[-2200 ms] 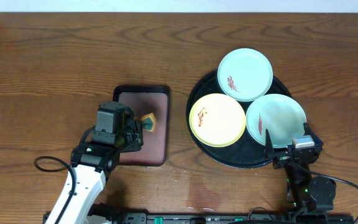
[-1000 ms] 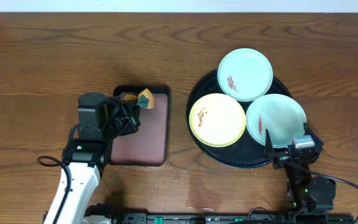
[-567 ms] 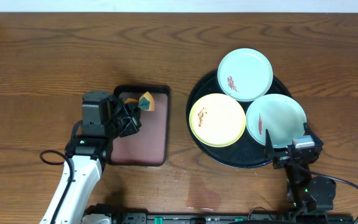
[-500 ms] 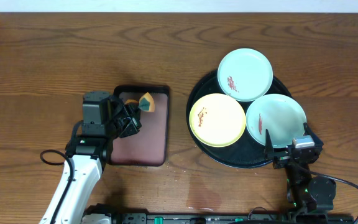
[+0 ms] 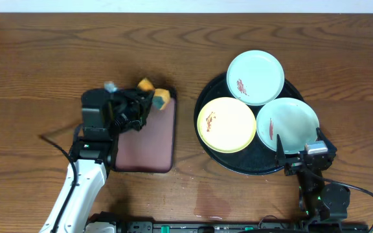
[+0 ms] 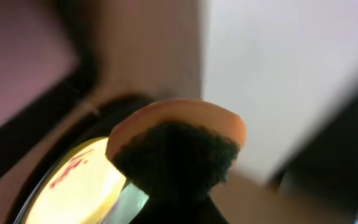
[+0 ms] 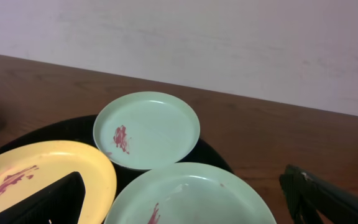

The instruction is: Clean dirty plates on tray and stack at the side

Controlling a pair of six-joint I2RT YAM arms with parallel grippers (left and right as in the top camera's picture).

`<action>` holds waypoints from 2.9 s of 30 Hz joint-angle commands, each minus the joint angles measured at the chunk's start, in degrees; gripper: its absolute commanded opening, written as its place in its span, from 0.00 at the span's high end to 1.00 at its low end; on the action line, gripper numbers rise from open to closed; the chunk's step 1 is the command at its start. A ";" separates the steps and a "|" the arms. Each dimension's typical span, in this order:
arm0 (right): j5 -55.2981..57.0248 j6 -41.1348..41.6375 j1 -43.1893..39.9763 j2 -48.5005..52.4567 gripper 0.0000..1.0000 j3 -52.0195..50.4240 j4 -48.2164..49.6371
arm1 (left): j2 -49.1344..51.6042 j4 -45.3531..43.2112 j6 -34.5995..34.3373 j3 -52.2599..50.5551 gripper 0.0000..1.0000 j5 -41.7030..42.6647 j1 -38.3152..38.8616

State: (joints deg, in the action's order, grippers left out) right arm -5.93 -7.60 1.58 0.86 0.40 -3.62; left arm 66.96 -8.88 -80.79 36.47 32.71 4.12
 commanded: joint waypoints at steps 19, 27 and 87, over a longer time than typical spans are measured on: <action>0.07 -0.39 0.55 -0.11 0.01 -0.07 -0.20 | -15.10 2.08 67.54 1.16 0.92 -2.62 -0.17; 0.09 -0.39 0.55 -0.11 0.01 -0.07 -0.22 | -11.50 14.91 68.54 1.09 0.93 -17.25 -0.20; 0.09 -0.39 0.55 -0.11 0.01 -0.07 -0.22 | -12.33 35.87 56.08 18.45 0.92 -22.18 0.39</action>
State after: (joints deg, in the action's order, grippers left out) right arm -5.93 -7.60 1.58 0.86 0.40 -3.62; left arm 53.34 26.20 -26.04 58.30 16.47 3.53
